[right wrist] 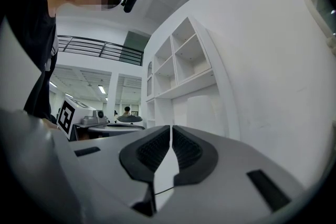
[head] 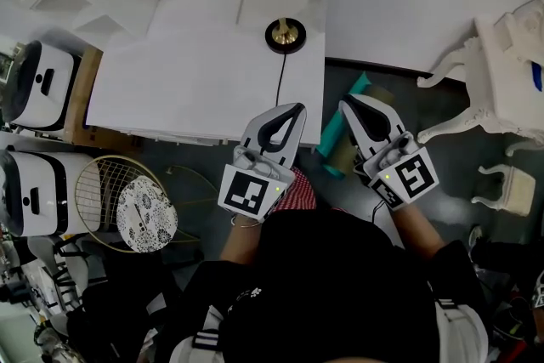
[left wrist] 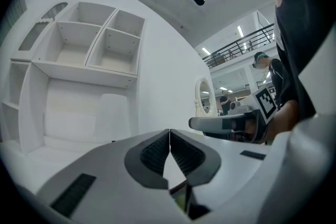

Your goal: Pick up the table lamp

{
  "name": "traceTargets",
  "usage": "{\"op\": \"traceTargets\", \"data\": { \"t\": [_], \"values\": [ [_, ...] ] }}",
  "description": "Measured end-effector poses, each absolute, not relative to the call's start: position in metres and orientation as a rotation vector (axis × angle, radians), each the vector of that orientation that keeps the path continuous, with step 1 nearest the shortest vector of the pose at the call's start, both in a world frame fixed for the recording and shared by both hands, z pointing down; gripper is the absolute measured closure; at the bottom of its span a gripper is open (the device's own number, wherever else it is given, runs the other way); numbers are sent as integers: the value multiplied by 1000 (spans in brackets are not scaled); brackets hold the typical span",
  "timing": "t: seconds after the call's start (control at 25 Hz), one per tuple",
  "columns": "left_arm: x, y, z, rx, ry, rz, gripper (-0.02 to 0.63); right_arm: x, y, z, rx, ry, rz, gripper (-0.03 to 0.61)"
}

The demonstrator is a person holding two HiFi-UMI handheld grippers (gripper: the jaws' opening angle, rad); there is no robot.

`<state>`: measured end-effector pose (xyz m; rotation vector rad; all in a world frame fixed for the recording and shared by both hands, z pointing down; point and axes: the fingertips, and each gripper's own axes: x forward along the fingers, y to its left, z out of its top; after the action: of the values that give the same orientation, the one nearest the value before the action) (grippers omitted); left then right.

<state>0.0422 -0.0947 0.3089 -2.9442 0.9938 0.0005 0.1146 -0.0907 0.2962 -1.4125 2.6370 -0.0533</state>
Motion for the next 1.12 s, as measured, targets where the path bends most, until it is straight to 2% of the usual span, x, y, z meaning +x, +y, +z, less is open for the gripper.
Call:
{"op": "traceTargets", "data": {
  "t": [0.92,1.12],
  "values": [
    [29,-198,345,-3050,900,-63,600,74,-198,313,-1430,2656,-79,561],
    [30,-215,342,-3058,900,2,600,67,-213,323,-1428,2686,-82,561]
  ]
}}
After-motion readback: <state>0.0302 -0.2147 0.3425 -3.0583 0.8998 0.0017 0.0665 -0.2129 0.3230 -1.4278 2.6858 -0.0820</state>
